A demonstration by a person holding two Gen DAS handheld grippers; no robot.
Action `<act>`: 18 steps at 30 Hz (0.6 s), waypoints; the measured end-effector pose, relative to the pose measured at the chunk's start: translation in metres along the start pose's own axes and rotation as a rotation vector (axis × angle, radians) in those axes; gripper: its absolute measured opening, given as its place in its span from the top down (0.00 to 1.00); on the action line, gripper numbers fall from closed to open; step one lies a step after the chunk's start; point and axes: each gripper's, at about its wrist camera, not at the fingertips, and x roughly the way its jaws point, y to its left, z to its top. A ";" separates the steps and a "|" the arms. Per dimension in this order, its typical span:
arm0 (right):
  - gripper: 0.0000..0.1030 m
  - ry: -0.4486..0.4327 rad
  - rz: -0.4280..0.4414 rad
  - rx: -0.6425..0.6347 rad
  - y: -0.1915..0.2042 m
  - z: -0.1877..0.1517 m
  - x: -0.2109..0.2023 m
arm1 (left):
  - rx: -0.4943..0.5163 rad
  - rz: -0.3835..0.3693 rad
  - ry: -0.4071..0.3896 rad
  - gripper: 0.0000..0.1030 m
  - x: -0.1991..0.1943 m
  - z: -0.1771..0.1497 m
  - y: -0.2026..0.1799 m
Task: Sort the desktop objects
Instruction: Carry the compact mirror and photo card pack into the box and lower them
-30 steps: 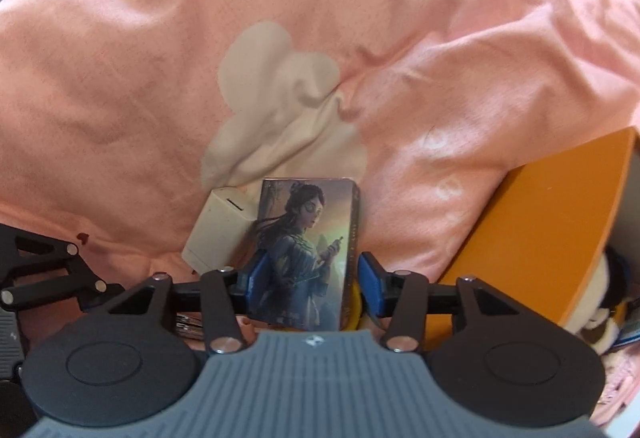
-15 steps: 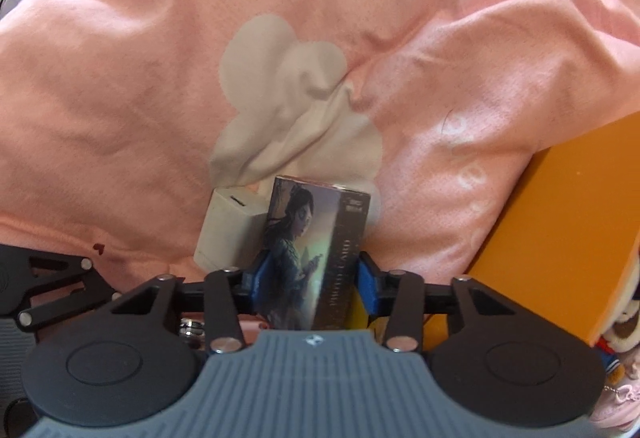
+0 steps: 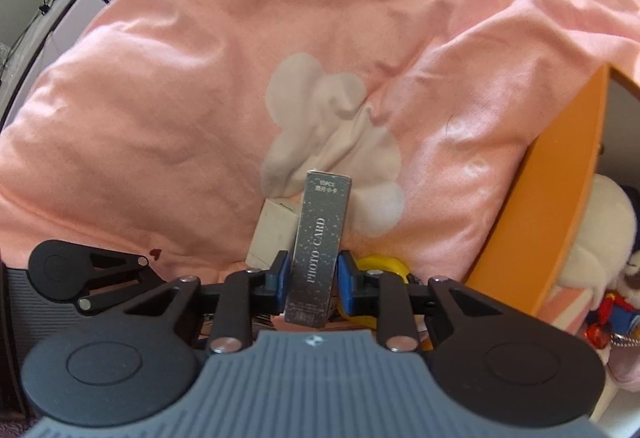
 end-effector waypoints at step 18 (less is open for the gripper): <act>0.76 -0.402 0.098 0.178 -0.038 -0.062 -0.122 | -0.155 -0.019 -0.223 0.85 -0.065 0.014 -0.002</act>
